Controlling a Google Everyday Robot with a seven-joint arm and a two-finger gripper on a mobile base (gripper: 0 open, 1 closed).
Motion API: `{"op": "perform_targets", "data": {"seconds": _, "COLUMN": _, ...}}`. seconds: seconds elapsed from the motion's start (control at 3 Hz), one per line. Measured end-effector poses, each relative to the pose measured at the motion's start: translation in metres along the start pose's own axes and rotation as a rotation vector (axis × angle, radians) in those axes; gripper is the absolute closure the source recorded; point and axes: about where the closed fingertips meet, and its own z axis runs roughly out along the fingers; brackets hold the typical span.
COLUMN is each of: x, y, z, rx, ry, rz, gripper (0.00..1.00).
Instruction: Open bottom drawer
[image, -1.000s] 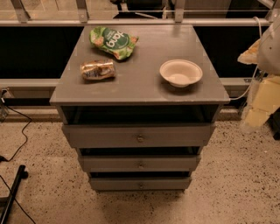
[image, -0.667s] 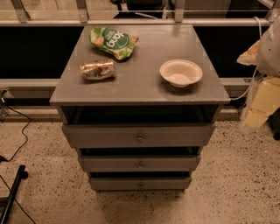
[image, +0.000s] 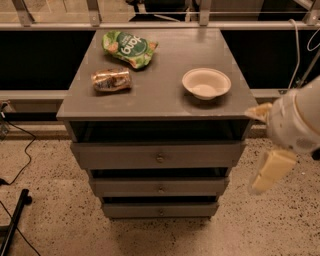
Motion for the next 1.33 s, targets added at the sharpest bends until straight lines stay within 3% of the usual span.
{"op": "perform_targets", "data": {"seconds": 0.33, "x": 0.019, "y": 0.016, "z": 0.017, "rx": 0.015, "ry": -0.021, "rz": -0.011, "gripper": 0.0}}
{"op": "perform_targets", "data": {"seconds": 0.67, "x": 0.017, "y": 0.018, "z": 0.02, "rx": 0.007, "ry": 0.012, "rz": -0.02, "gripper": 0.0}}
{"op": "perform_targets", "data": {"seconds": 1.0, "x": 0.036, "y": 0.03, "z": 0.078, "rx": -0.021, "ry": -0.028, "rz": -0.06, "gripper": 0.0}}
{"op": "perform_targets", "data": {"seconds": 1.33, "x": 0.061, "y": 0.058, "z": 0.161, "rx": -0.047, "ry": -0.12, "rz": -0.114, "gripper": 0.0}}
